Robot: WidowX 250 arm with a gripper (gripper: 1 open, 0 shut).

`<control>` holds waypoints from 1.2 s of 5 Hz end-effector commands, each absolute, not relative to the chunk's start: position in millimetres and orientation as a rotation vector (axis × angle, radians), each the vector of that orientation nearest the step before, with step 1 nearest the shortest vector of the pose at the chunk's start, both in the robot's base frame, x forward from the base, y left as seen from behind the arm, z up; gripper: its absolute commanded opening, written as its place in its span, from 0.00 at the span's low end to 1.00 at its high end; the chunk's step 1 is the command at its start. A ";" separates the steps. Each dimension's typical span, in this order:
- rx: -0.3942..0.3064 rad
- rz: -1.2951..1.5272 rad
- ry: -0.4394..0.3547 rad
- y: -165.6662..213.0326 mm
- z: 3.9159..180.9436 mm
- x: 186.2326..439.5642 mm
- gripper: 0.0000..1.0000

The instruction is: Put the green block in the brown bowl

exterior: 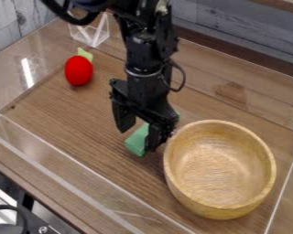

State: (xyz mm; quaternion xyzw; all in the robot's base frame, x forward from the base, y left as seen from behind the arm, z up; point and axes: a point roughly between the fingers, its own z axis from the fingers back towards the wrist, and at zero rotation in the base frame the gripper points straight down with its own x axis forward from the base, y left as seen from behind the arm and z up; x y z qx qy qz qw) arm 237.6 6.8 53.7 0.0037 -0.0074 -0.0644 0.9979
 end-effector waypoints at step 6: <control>0.020 0.083 -0.047 22.4 66.5 249.8 1.00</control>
